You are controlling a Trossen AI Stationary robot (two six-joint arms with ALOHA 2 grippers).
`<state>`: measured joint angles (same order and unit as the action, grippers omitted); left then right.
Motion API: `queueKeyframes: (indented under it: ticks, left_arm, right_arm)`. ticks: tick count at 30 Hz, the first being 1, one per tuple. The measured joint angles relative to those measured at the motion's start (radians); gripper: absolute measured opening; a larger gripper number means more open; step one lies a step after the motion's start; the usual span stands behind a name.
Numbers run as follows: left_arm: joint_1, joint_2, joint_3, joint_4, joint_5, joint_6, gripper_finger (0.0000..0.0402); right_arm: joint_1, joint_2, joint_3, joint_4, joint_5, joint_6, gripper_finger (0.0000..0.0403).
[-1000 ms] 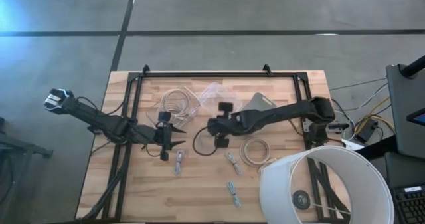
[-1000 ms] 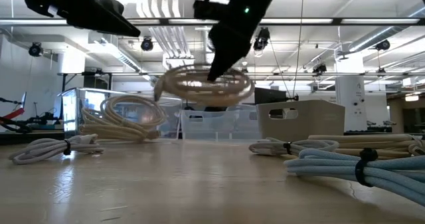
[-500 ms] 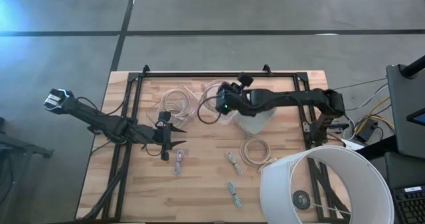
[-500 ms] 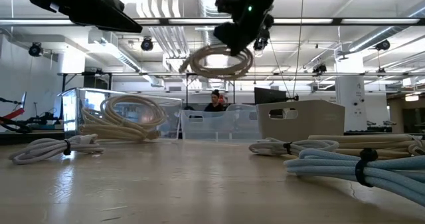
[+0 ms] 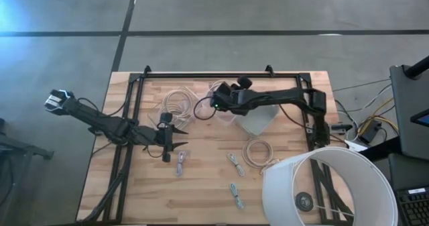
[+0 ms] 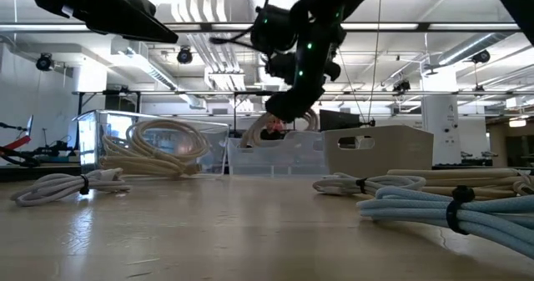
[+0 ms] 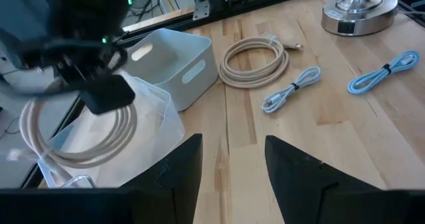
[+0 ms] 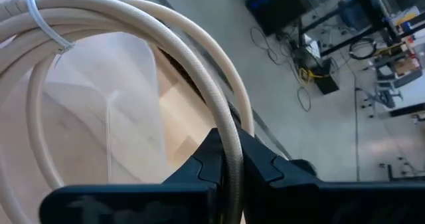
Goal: Pick & Place USB Port
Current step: Put the light brown HDMI cable into the right transparent bin
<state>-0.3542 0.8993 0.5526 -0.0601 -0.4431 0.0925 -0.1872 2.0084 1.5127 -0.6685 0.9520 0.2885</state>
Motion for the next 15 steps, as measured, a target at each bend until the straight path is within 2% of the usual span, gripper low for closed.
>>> queueKeyframes:
  ticks: [6, 15]
  left_arm:
    - [0.000, 0.000, 0.000, 0.000, 0.000, 0.000, 0.0168]
    - [0.000, 0.000, 0.000, 0.000, 0.000, 0.000, 0.0168]
  right_arm:
    - [0.001, 0.041, 0.000, -0.002, 0.017, -0.005, 0.0038]
    - [0.003, 0.011, 0.002, -0.007, 0.020, -0.007, 0.0105]
